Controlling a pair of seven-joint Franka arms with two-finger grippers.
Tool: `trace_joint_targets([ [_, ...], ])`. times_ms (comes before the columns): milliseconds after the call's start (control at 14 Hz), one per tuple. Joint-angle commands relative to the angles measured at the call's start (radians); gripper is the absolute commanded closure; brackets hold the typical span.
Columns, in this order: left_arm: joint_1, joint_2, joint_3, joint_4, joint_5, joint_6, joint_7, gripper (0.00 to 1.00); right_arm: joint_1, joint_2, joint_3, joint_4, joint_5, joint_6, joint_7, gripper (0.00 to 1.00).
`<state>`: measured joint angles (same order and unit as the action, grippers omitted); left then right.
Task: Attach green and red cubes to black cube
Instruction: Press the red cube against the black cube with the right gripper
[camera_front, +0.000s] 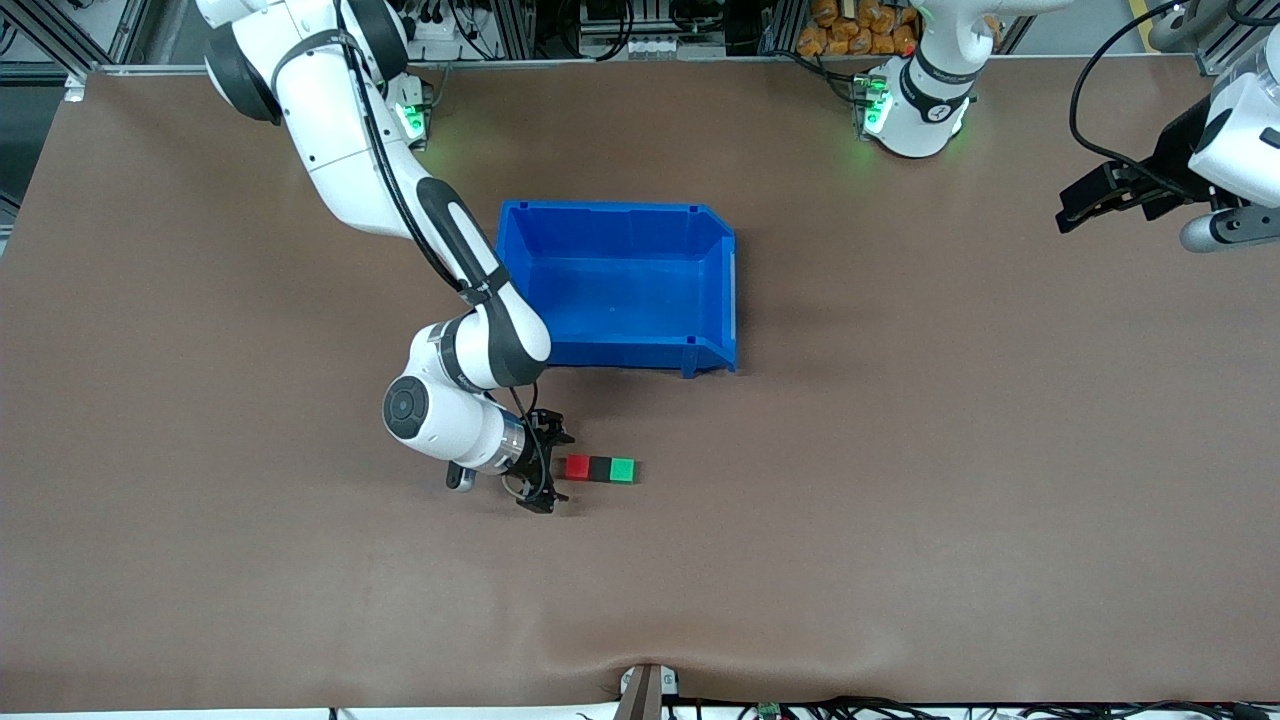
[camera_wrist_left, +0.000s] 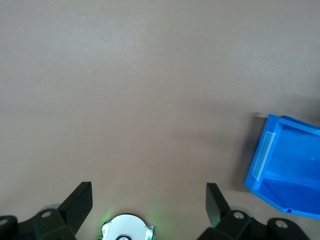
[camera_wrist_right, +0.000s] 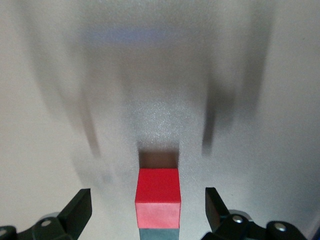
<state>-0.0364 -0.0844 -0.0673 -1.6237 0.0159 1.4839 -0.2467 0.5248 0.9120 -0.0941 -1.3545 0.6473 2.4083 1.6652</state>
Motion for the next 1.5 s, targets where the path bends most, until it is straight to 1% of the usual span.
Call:
trace_joint_targets([
  [0,0.000,-0.009,-0.002,0.002,0.004,-0.001,-0.003,0.00,0.001,-0.004,-0.007,0.012,-0.005,-0.012,0.018,0.00],
  [358,0.000,-0.008,-0.002,0.004,0.004,-0.001,-0.003,0.00,-0.006,-0.018,-0.009,0.012,-0.021,-0.047,0.013,0.00],
  [787,0.000,-0.009,-0.002,0.004,0.004,-0.001,-0.003,0.00,-0.011,-0.031,-0.009,0.015,-0.162,-0.049,0.008,0.00],
  [1145,0.003,-0.009,-0.002,0.004,0.004,-0.004,0.000,0.00,-0.028,-0.062,-0.007,0.017,-0.160,-0.052,0.001,0.00],
  [1288,0.001,-0.008,-0.002,0.004,0.004,-0.004,0.000,0.00,-0.043,-0.077,-0.006,0.017,-0.163,-0.105,-0.001,0.00],
  [1431,0.001,-0.009,-0.002,0.004,0.004,-0.007,0.001,0.00,-0.043,-0.079,-0.007,0.017,-0.176,-0.127,-0.007,0.00],
])
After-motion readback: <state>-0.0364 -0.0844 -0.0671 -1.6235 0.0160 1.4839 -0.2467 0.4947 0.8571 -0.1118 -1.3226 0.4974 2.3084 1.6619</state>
